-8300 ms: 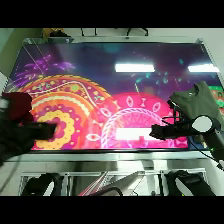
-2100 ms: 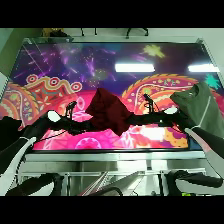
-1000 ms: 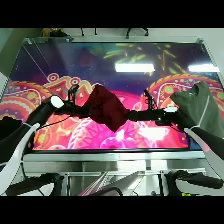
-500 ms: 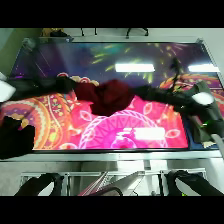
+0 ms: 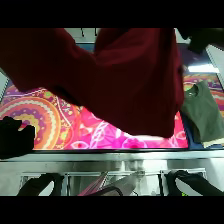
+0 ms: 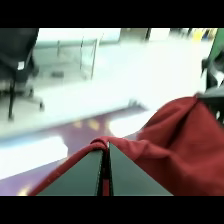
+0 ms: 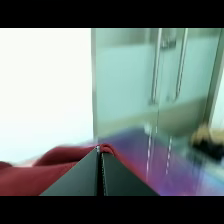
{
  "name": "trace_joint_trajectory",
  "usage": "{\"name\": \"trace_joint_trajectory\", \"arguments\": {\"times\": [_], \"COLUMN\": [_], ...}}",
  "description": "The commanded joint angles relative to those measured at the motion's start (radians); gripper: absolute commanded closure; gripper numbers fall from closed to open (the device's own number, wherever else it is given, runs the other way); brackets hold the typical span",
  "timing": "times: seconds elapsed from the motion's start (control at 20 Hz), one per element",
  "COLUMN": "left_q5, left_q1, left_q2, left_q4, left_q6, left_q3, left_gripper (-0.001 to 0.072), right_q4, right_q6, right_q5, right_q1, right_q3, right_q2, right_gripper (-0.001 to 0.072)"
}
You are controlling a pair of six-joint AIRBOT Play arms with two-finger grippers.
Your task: Fold the shirts.
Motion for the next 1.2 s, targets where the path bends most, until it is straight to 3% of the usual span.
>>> {"name": "trace_joint_trajectory", "arguments": {"times": [0.0, 0.25, 0.3, 0.35, 0.5, 0.7, 0.8, 0.9, 1.05, 1.1, 1.15], "left_q5": [-0.167, -0.217, -0.192, -0.167, -0.102, -0.092, -0.062, -0.06, -0.069, -0.072, -0.072], "left_q1": [0.02, 0.021, 0.026, 0.032, 0.086, 0.164, 0.201, 0.231, 0.254, 0.254, 0.254], "left_q2": [-0.115, -0.32, -0.362, -0.402, -0.518, -0.593, -0.594, -0.594, -0.594, -0.594, -0.594], "left_q4": [0.013, 0.015, 0.019, 0.021, 0.021, 0.021, 0.021, 0.021, 0.021, 0.021, 0.021], "left_q6": [-0.018, 0.04, 0.057, 0.074, 0.111, 0.143, 0.144, 0.145, 0.151, 0.151, 0.151], "left_q3": [-0.025, -0.436, -0.516, -0.586, -0.713, -0.733, -0.732, -0.733, -0.733, -0.733, -0.732], "left_gripper": [0.0697, 0.0696, 0.0696, 0.0696, 0.0696, 0.0696, 0.0696, 0.0696, 0.0696, 0.0696, 0.0696], "right_q4": [-0.07, -0.09, -0.093, -0.092, -0.093, -0.134, -0.299, -0.489, -0.661, -0.694, -0.697], "right_q6": [0.1, 0.229, 0.262, 0.295, 0.37, 0.441, 0.509, 0.565, 0.647, 0.694, 0.746], "right_q5": [0.135, 0.308, 0.331, 0.348, 0.407, 0.557, 0.612, 0.617, 0.537, 0.484, 0.43], "right_q1": [0.0, 0.009, 0.01, 0.008, -0.028, -0.153, -0.193, -0.196, -0.196, -0.196, -0.196], "right_q3": [0.068, 0.068, 0.068, 0.068, 0.068, 0.068, 0.041, -0.085, -0.449, -0.592, -0.732], "right_q2": [-0.179, -0.589, -0.668, -0.731, -0.822, -0.751, -0.675, -0.555, -0.3, -0.208, -0.124], "right_gripper": [0.0693, 0.0691, 0.0656, 0.0526, 0.052, 0.052, 0.0527, 0.0539, 0.0544, 0.0492, 0.0241]}}
